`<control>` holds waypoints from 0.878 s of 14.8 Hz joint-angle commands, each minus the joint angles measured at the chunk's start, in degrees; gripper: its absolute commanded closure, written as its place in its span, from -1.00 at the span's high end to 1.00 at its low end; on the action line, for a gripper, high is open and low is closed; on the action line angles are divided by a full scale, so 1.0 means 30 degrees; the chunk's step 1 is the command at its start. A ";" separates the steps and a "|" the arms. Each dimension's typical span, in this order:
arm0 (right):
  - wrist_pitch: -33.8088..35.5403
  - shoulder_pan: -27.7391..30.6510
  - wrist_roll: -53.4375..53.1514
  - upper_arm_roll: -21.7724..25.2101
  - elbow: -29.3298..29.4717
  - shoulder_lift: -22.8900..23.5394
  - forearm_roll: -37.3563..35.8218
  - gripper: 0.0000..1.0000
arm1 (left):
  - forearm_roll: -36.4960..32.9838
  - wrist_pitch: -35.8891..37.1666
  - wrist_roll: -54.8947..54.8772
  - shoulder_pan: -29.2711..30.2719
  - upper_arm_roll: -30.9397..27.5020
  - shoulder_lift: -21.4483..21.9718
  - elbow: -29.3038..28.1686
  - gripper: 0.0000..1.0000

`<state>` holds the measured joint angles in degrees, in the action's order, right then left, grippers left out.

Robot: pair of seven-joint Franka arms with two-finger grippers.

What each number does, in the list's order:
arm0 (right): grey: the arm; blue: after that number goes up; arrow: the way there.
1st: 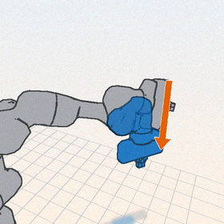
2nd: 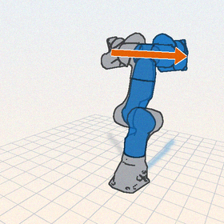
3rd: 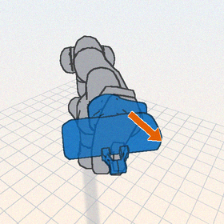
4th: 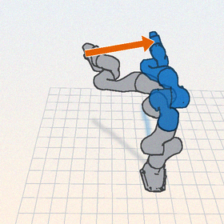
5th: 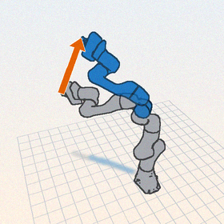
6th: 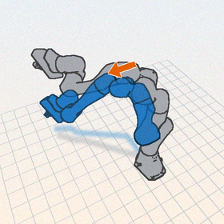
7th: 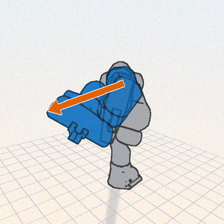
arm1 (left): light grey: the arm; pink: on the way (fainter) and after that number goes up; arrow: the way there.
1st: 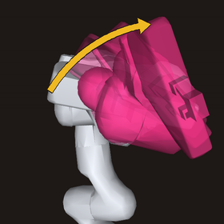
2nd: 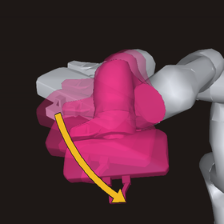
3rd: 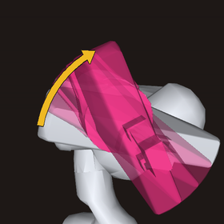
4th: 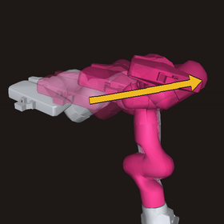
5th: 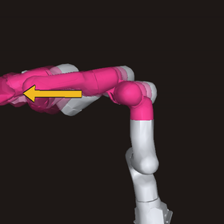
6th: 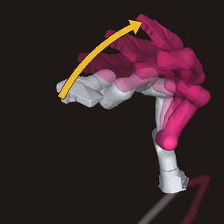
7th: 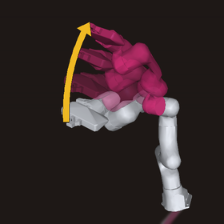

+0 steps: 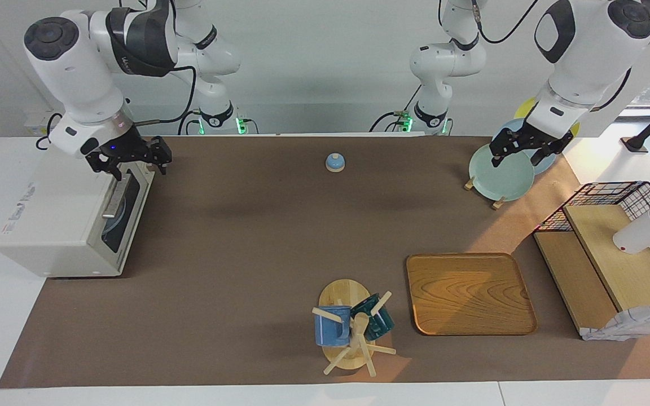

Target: Put eggplant into oven

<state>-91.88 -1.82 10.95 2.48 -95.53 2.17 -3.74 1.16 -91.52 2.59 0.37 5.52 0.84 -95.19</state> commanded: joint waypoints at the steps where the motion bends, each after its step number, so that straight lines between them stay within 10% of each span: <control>1: 0.0508 -0.0738 -0.1302 0.0315 -0.0032 -0.0255 0.0428 1.00 | -0.0417 0.0212 -0.0160 0.0229 0.0211 0.0100 0.0149 1.00; 13: 0.0420 -0.0681 -0.1365 0.1018 0.0056 -0.0460 0.0399 1.00 | -0.0417 0.0212 -0.0160 0.0229 0.0211 0.0100 0.0149 1.00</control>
<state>-91.41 -4.09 7.39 5.41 -95.36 1.68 -3.72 1.16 -91.52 2.59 0.37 5.52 0.84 -95.19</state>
